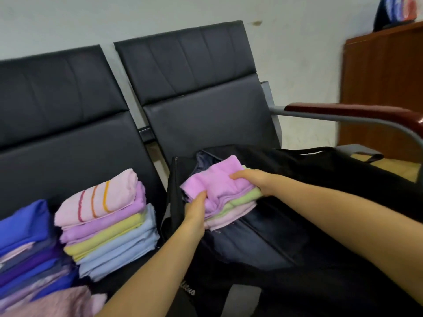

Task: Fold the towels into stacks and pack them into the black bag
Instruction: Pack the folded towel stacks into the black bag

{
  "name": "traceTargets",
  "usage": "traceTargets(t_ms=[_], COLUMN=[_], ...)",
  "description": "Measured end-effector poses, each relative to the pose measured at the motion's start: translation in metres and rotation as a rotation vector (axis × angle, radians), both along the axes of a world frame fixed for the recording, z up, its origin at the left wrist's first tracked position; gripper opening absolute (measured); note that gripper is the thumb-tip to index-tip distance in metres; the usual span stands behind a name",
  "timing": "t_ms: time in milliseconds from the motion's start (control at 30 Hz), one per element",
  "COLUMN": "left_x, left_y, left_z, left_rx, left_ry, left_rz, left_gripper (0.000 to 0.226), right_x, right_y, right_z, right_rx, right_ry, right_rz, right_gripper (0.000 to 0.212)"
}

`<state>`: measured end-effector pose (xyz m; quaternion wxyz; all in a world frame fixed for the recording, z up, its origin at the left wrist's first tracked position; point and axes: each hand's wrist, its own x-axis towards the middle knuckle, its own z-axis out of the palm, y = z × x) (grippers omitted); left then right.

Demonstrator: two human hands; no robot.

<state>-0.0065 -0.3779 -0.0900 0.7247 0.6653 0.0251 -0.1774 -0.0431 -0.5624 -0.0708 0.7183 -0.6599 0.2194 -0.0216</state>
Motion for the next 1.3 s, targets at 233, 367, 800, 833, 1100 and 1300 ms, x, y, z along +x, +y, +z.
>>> traceTargets(t_ms=[233,367,800,833,1100,1300], left_x=[0.042,0.041,-0.048,-0.056,-0.062,-0.041], left_y=[-0.017,-0.016,0.07,0.092,0.293,0.403], left_z=[-0.013,-0.015,0.101,0.11,0.107,0.051], left_rx=[0.206,0.28,0.003,0.021,0.767,1.078], left_ry=[-0.012,-0.009,-0.243,-0.294,-0.538,-0.312], left_rz=[0.005,-0.022,-0.061,-0.039,-0.071,0.115], left_gripper=[0.072,0.065,0.046,0.039,0.028,0.061], right_x=[0.017,0.005,-0.089,-0.092,-0.08,-0.071], right_y=[-0.015,-0.016,0.13,0.149,0.315,0.39], right_z=[-0.039,-0.033,0.089,0.095,0.071,0.043], right_rx=[-0.659,-0.841,-1.317,-1.217,-0.601,-0.591], right_ry=[-0.03,0.06,-0.127,-0.149,0.002,0.105], right_rz=[-0.216,-0.14,-0.1,-0.072,0.318,0.312], right_gripper=[0.054,0.059,0.049,0.045,0.025,0.068])
